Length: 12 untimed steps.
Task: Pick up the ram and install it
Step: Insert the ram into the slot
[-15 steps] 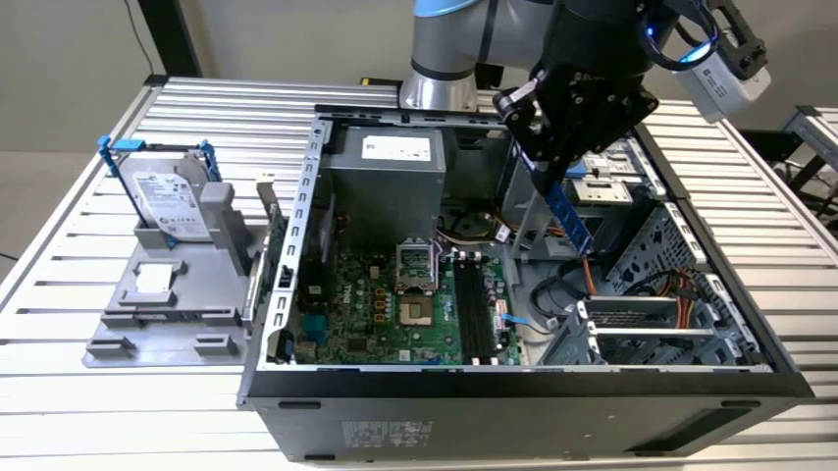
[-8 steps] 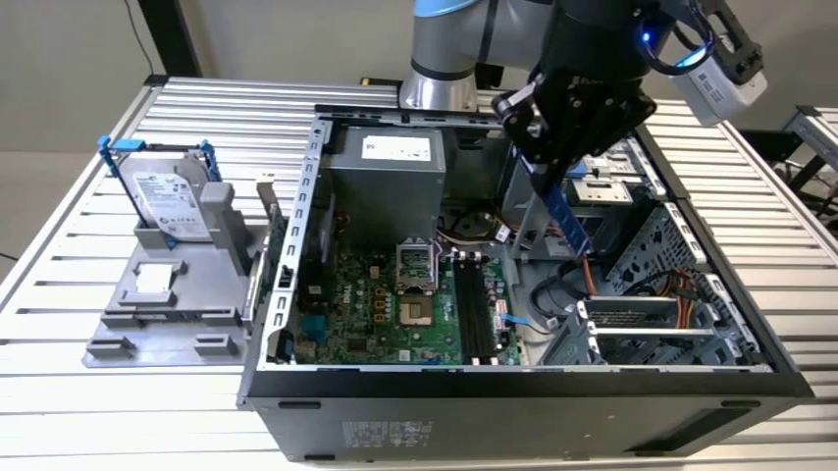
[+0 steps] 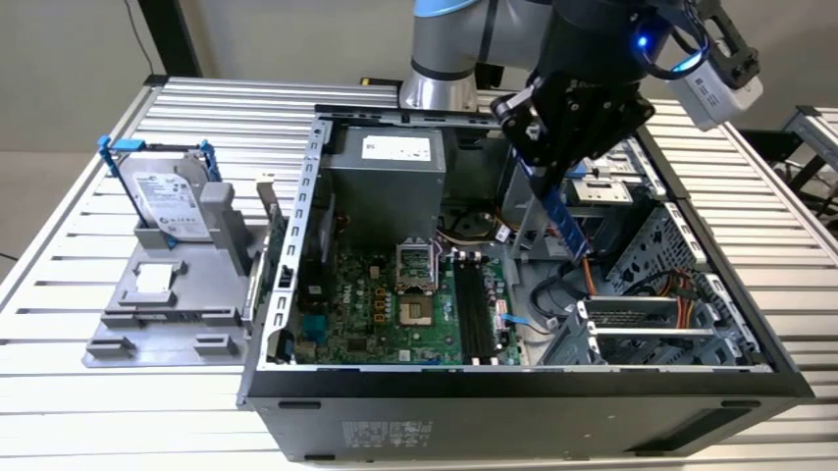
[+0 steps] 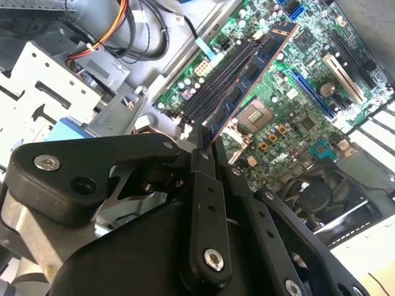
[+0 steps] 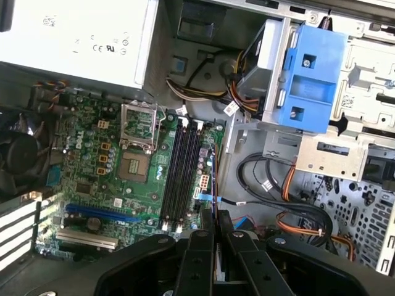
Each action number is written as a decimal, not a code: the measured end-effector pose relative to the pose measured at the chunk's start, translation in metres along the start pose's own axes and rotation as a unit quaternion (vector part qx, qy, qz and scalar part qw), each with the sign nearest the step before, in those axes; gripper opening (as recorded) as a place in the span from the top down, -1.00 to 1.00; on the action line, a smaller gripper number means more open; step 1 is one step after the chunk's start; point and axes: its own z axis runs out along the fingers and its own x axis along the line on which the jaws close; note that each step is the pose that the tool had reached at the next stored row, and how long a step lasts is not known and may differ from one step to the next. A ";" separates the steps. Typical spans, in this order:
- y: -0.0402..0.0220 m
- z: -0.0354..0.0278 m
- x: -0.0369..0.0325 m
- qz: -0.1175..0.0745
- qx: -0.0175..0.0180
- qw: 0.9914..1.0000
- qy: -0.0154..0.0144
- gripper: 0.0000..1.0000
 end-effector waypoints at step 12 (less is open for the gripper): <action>0.0001 0.0040 0.0006 0.005 0.004 1.000 0.001 1.00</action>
